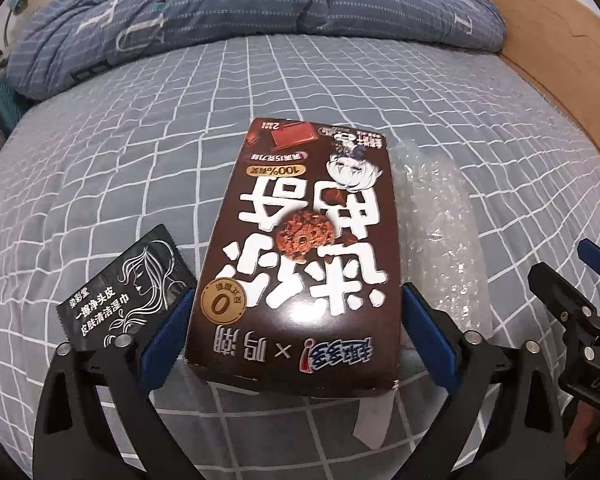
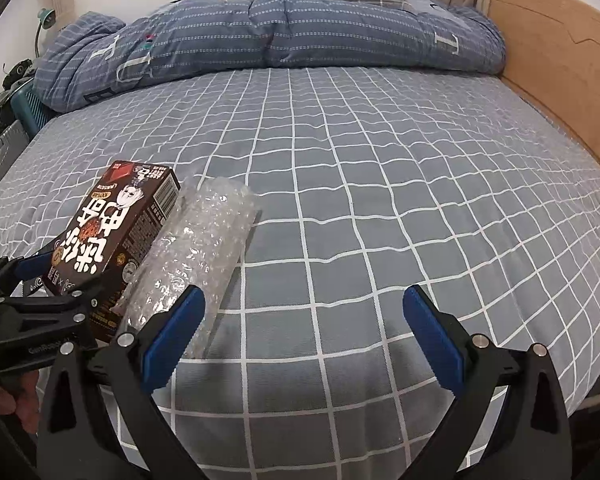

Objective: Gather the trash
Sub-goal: 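Grasp the brown snack box with the left tool while the right tool grasps the bubble wrap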

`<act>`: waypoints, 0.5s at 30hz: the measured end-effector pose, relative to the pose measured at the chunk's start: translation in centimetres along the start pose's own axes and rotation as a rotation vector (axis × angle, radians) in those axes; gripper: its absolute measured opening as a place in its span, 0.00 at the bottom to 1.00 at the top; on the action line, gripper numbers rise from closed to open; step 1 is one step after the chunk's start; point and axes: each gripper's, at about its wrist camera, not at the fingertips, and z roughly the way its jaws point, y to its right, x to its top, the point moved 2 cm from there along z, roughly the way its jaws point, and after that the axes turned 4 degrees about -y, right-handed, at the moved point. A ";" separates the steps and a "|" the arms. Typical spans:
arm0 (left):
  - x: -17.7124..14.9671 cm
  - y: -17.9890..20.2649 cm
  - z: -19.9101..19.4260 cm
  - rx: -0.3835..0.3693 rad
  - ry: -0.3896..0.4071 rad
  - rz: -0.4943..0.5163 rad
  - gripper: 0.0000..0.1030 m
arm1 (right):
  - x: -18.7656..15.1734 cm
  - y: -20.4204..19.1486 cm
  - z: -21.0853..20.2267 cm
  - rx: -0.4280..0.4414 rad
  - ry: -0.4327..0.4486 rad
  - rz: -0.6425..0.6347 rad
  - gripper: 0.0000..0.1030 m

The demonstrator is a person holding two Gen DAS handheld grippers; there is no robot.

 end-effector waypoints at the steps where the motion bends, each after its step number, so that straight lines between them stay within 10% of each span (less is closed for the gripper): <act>1: -0.1 -0.2 -0.1 -0.010 0.004 -0.012 0.90 | 0.0 -0.1 0.0 0.002 -0.001 0.000 0.93; 15: -0.6 -4.5 -3.6 0.029 0.091 -0.101 0.88 | 0.6 -4.6 1.2 0.053 -0.010 -0.043 0.91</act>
